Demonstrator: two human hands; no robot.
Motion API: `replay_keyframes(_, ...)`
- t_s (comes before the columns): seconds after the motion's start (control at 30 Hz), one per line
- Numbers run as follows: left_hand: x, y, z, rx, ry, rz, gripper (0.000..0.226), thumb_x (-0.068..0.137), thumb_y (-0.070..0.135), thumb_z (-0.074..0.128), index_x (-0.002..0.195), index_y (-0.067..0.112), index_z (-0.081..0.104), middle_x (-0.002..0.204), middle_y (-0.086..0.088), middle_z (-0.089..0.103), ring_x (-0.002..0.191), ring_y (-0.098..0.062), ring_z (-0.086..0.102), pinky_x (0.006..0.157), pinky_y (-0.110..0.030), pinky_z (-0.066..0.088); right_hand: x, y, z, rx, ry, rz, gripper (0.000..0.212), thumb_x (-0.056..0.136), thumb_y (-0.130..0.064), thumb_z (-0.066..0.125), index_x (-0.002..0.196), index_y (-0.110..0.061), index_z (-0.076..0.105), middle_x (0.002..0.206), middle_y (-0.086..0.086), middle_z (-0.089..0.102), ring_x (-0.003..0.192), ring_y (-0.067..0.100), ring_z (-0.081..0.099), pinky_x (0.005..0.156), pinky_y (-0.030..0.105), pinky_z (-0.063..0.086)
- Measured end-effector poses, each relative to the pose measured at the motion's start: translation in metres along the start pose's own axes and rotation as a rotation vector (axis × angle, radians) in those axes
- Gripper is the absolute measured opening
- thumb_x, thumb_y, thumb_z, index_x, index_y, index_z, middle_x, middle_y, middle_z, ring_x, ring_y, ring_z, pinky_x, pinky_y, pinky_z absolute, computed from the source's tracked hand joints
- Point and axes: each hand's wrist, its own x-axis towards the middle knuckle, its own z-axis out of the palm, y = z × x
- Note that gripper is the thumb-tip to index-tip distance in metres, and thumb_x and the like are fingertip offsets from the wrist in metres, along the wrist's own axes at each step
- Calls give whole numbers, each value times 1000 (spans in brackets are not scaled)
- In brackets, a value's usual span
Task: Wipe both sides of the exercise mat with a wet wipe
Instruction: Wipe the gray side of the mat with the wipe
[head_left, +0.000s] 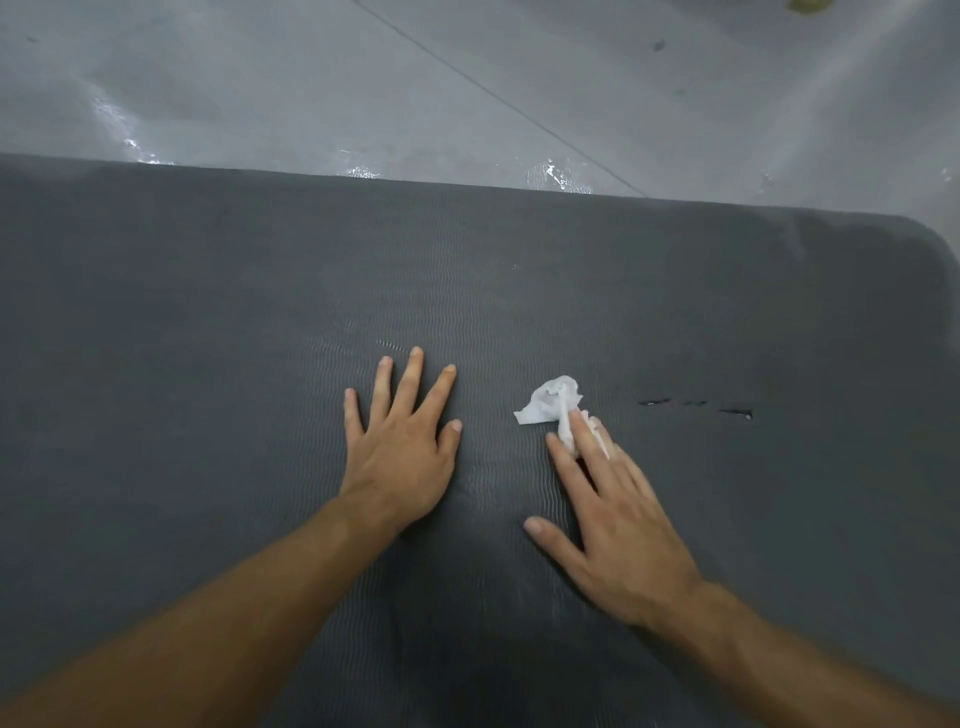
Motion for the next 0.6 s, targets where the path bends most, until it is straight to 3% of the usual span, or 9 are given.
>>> replay_keyframes(0.1, 0, 0, 0, 3, -5, -4, 64, 107, 54, 24, 162, 44, -7, 170, 10, -23, 155, -20, -26, 122, -55, -16, 6, 4, -1, -59, 18, -5, 75, 99, -79, 9, 165, -43, 7, 171, 0, -27, 158, 21, -22, 130, 44, 0)
replay_keyframes(0.2, 0, -1, 2, 8, -3, -3, 63, 107, 55, 22, 162, 44, -8, 170, 10, -24, 155, -19, -27, 123, -56, -16, 30, 12, -10, -49, 26, 27, 78, 95, -82, -1, 164, -47, 3, 172, 5, -23, 158, 24, -22, 130, 45, -5)
replay_keyframes(0.33, 0, -2, 3, 3, -13, 2, 63, 107, 55, 20, 162, 44, -9, 169, 10, -26, 155, -19, -28, 122, -55, -17, 59, 19, -17, -85, 9, 13, 85, 96, -80, 2, 166, -33, -6, 173, 4, -14, 159, 19, -19, 131, 42, -2)
replay_keyframes(0.43, 1, -3, 0, -8, -26, 16, 64, 107, 55, 22, 162, 45, -8, 169, 11, -25, 155, -19, -27, 122, -54, -17, 56, 31, -20, -106, 38, 37, 87, 98, -77, 5, 167, -23, 1, 175, 6, 2, 160, 17, -11, 131, 38, -1)
replay_keyframes(0.6, 1, -4, 4, -8, -9, 12, 63, 107, 54, 20, 162, 44, -9, 169, 11, -25, 155, -18, -28, 121, -54, -18, 37, 84, -17, -35, 185, 331, 91, 96, -76, 9, 164, -17, 21, 173, 10, 16, 160, 24, 7, 130, 43, 11)
